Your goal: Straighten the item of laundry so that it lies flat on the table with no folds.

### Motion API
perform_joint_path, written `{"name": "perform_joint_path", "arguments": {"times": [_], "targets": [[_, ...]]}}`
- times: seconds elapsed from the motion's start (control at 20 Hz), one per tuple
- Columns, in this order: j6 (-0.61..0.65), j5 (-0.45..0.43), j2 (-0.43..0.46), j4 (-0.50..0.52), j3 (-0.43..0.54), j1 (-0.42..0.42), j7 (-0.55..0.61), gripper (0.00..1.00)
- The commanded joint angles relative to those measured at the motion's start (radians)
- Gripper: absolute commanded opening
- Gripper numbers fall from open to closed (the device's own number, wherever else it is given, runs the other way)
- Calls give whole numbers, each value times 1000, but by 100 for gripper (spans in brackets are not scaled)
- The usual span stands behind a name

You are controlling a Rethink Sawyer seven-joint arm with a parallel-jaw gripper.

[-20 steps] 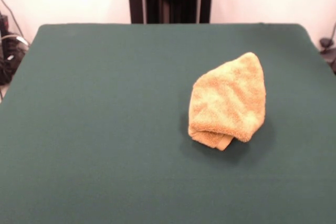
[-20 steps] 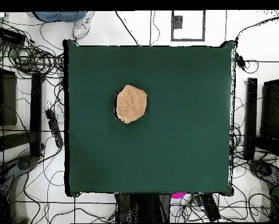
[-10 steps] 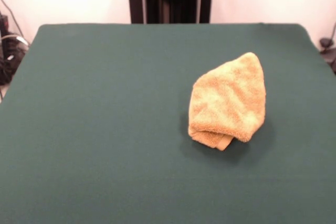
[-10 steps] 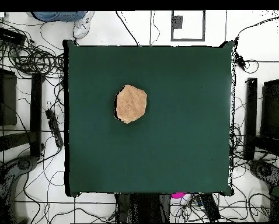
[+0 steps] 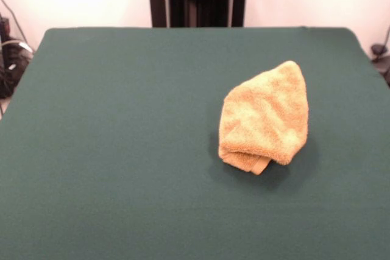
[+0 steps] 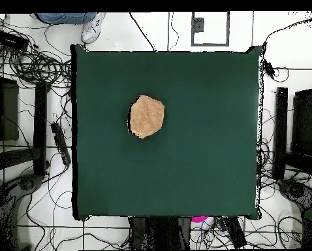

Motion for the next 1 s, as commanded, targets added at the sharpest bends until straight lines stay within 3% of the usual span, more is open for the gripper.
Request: {"name": "perform_joint_path", "arguments": {"times": [0.05, 0.45, 1.0], "targets": [[-85, -59, -152, 364, 117, 1, 132, 100], [-210, -87, -245, 570, 200, -31, 30, 100], [-298, -134, -325, 701, 253, -71, -39, 100]]}}
